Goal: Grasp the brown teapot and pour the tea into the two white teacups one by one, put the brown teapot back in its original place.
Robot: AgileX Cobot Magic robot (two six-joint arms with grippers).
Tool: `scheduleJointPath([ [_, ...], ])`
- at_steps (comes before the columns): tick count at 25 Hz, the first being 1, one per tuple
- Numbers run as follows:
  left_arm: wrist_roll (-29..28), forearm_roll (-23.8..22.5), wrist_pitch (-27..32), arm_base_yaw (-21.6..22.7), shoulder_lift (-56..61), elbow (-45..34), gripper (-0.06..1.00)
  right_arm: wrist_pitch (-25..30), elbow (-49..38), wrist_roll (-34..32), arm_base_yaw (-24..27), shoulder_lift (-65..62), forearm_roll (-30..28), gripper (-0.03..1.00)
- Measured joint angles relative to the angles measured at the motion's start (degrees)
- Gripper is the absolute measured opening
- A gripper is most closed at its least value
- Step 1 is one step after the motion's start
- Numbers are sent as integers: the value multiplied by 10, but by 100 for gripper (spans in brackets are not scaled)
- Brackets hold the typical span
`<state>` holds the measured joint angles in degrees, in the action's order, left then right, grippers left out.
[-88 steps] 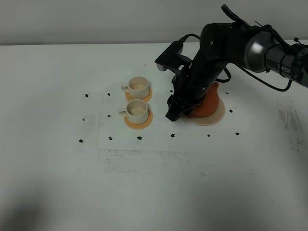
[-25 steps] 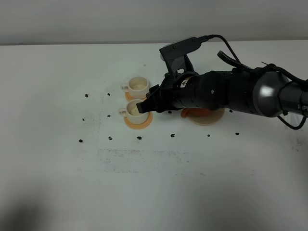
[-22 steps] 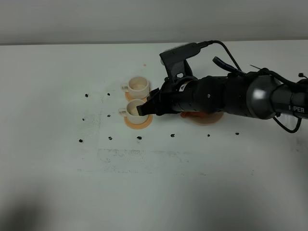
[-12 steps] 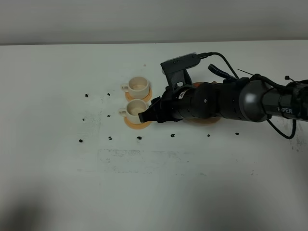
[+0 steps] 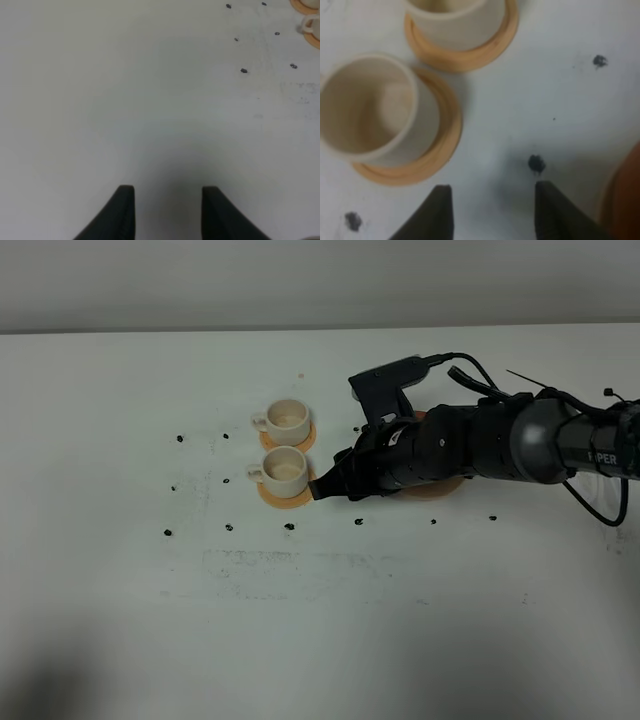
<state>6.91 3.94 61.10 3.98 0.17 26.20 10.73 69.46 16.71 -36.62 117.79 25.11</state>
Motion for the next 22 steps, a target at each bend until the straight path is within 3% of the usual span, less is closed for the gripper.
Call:
scheduleJointPath([
  [22,0,0,1,0,0,0,35,96,0,-85,7,-8,-131,40],
])
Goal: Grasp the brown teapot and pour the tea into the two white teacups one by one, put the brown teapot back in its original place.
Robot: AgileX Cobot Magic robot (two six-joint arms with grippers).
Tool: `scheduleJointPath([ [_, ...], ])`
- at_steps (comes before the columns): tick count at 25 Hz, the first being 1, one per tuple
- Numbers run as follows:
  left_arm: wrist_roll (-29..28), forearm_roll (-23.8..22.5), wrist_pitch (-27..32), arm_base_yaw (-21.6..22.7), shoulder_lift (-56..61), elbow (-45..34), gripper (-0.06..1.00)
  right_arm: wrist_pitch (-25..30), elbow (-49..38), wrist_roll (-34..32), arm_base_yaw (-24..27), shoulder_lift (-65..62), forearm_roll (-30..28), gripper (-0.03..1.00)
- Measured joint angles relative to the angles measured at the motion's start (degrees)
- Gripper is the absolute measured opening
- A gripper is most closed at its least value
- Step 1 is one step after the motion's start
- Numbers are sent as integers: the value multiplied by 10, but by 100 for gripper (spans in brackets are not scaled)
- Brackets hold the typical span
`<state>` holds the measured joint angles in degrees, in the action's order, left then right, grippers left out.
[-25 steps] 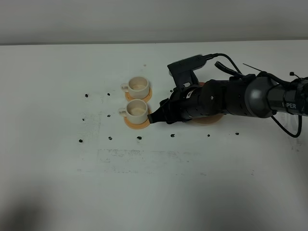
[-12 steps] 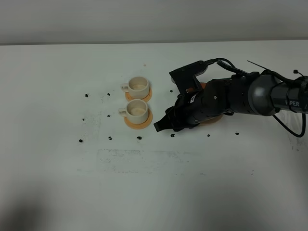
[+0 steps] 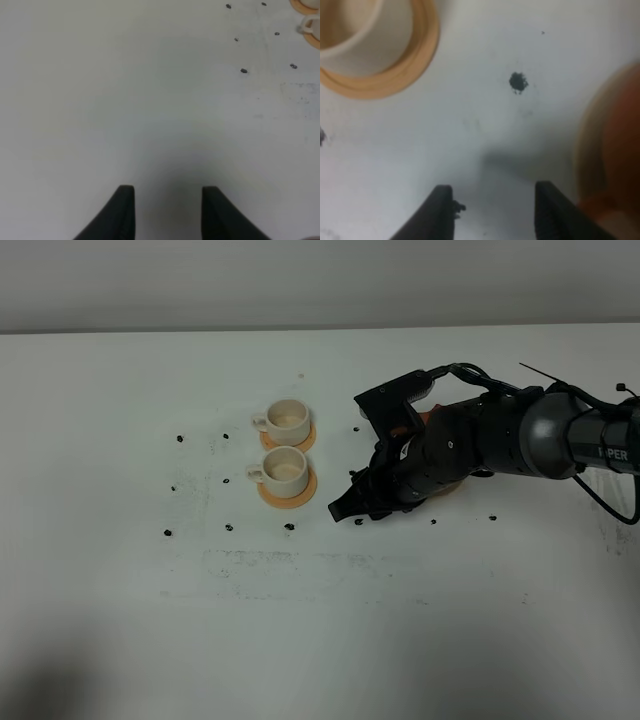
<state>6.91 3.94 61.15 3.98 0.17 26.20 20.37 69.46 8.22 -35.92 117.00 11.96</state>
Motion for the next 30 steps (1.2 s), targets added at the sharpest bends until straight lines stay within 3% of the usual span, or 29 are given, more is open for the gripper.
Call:
scheduleJointPath([
  [13,0,0,0,0,0,0,35,42,0,-82,0,-10,-93,40],
  [24,0,0,0,0,0,0,35,79,0,-102,-2,-14,-111,40],
  [30,0,0,0,0,0,0,35,83,0,-106,-24,-82,-120,40],
])
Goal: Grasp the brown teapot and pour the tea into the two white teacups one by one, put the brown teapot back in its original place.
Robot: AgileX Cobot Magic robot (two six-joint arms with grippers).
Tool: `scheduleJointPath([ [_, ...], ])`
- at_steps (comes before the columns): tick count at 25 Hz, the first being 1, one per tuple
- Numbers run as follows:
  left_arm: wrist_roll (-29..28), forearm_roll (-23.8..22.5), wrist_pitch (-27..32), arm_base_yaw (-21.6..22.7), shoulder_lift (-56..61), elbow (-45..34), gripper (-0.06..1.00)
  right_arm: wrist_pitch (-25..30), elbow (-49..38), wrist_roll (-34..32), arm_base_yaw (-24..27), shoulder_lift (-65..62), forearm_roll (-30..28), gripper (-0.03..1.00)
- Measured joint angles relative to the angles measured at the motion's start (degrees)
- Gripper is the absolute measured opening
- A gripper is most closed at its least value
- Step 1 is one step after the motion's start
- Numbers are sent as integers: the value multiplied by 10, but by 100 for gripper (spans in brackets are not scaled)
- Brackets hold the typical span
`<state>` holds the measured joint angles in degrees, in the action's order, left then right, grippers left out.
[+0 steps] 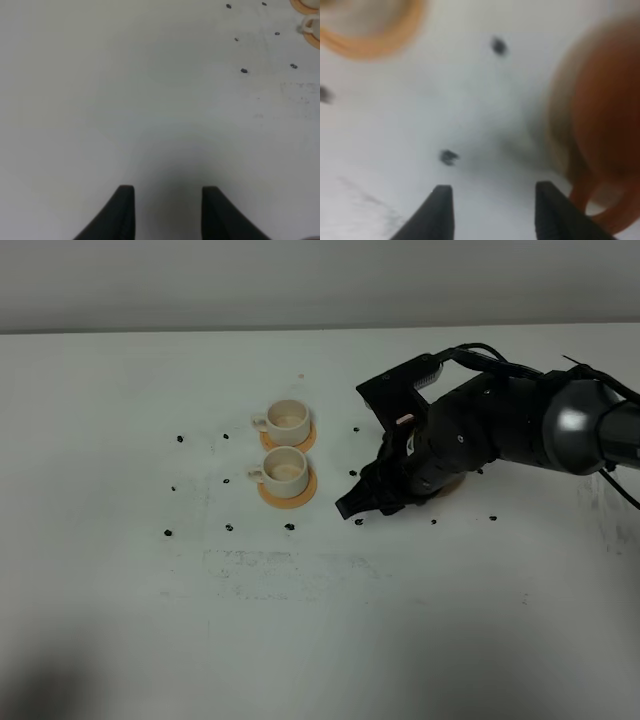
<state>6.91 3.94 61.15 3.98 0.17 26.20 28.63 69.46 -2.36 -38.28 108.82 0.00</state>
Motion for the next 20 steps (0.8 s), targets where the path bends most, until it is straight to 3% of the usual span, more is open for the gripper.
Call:
scheduleJointPath([
  [4,0,0,0,0,0,0,35,1,0,-12,8,-61,0,40],
  [12,0,0,0,0,0,0,35,12,0,-37,86,-88,24,40],
  [20,0,0,0,0,0,0,35,5,0,-38,33,-84,26,40],
])
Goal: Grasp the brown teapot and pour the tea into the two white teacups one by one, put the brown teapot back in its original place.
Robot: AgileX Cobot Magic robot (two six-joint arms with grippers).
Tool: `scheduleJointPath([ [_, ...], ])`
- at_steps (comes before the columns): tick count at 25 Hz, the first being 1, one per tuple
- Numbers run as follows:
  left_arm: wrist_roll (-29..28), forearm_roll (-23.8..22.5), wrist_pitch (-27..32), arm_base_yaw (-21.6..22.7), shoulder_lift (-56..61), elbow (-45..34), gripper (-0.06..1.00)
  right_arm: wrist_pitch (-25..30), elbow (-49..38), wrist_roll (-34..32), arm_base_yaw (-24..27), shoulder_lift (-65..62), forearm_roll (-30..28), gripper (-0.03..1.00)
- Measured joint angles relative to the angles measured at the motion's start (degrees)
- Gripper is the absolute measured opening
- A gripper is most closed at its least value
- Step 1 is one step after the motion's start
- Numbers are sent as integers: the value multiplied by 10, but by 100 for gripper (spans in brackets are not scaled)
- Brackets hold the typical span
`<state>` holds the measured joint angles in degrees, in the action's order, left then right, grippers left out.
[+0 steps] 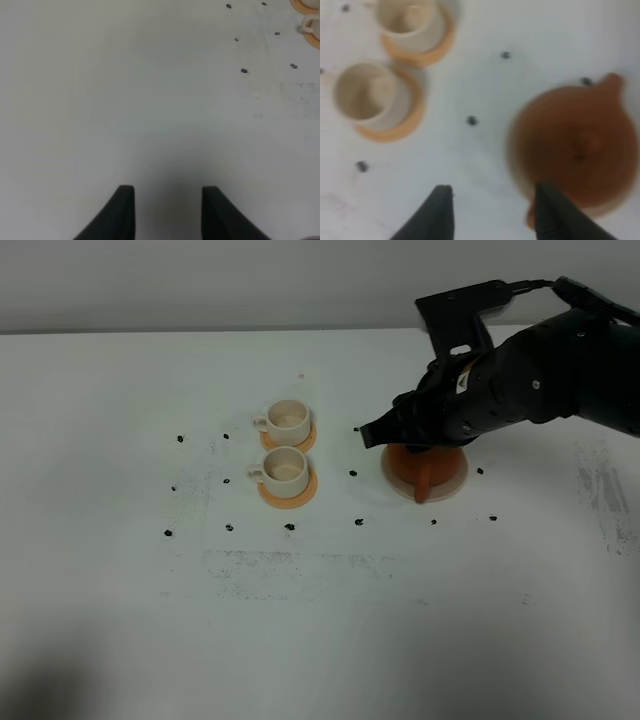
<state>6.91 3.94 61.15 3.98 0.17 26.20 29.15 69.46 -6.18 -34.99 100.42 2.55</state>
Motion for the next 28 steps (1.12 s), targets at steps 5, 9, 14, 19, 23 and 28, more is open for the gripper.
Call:
scheduleJointPath([
  [5,0,0,0,0,0,0,35,-7,0,0,-29,35,6,40],
  [9,0,0,0,0,0,0,35,-18,0,0,-28,76,4,40],
  [14,0,0,0,0,0,0,35,-28,0,0,-16,97,4,40],
  [19,0,0,0,0,0,0,35,-17,0,-1,10,103,3,40],
  [23,0,0,0,0,0,0,35,-7,0,1,12,104,3,40],
  [28,0,0,0,0,0,0,35,1,0,1,15,104,-4,40],
])
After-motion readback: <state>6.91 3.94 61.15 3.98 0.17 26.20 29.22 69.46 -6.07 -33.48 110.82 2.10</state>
